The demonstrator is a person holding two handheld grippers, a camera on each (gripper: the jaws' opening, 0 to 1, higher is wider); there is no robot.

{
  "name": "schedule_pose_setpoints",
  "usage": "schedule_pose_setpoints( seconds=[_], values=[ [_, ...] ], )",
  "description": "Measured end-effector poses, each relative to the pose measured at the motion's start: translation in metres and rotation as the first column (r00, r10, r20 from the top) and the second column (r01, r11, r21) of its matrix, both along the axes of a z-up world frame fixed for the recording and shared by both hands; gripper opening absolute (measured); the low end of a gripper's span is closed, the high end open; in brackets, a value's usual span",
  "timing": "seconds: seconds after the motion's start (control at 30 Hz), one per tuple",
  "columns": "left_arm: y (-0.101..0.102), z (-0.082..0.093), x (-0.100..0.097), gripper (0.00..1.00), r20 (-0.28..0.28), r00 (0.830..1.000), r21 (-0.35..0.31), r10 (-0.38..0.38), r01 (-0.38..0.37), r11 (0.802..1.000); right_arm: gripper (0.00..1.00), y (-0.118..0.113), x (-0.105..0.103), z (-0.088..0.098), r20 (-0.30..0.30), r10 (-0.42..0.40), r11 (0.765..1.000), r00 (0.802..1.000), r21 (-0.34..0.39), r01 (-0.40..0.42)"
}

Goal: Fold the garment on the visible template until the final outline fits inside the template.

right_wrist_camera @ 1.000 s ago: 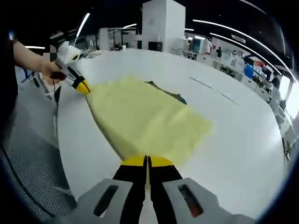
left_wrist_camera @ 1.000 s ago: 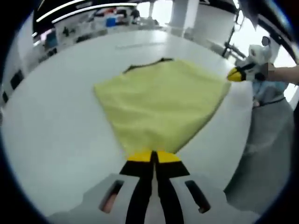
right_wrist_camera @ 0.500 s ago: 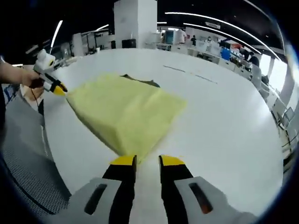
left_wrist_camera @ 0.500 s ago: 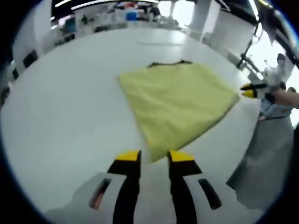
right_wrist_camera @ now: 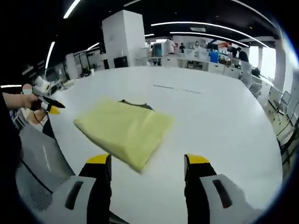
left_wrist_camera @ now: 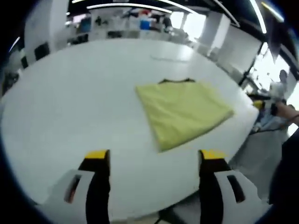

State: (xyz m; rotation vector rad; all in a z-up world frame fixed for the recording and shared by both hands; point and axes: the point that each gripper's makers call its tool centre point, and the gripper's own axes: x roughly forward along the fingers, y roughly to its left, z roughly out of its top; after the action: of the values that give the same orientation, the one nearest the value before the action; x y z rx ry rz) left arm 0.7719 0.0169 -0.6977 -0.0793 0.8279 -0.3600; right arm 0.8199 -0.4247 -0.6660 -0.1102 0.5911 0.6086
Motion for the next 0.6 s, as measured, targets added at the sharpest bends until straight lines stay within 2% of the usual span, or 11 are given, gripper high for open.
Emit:
schedule_pose_setpoints(
  seconds=[0.1, 0.17, 0.27, 0.4, 0.6],
  values=[
    [0.005, 0.015, -0.007, 0.91, 0.020, 1.000, -0.001, -0.004, 0.004, 1.000, 0.87, -0.004, -0.004, 0.016, -0.017, -0.050, 0.998, 0.999, 0.042, 0.051],
    [0.004, 0.030, -0.014, 0.97, 0.039, 0.999, 0.000, -0.006, 0.006, 1.000, 0.92, -0.008, -0.007, 0.031, 0.000, -0.076, 0.994, 0.997, 0.078, 0.076],
    [0.005, 0.051, -0.023, 0.99, 0.062, 0.998, -0.015, 0.003, -0.002, 1.000, 1.00, -0.015, -0.014, 0.047, -0.030, -0.122, 0.983, 0.992, 0.136, 0.125],
    [0.009, 0.077, -0.035, 0.99, 0.090, 0.995, -0.037, 0.032, -0.029, 0.999, 1.00, -0.027, -0.023, 0.063, -0.011, -0.149, 0.978, 0.989, 0.148, 0.149],
    [0.007, 0.107, -0.051, 1.00, 0.114, 0.993, -0.037, 0.022, -0.018, 0.999, 1.00, -0.044, -0.037, 0.098, 0.020, -0.228, 0.940, 0.973, 0.267, 0.214]
  ],
)
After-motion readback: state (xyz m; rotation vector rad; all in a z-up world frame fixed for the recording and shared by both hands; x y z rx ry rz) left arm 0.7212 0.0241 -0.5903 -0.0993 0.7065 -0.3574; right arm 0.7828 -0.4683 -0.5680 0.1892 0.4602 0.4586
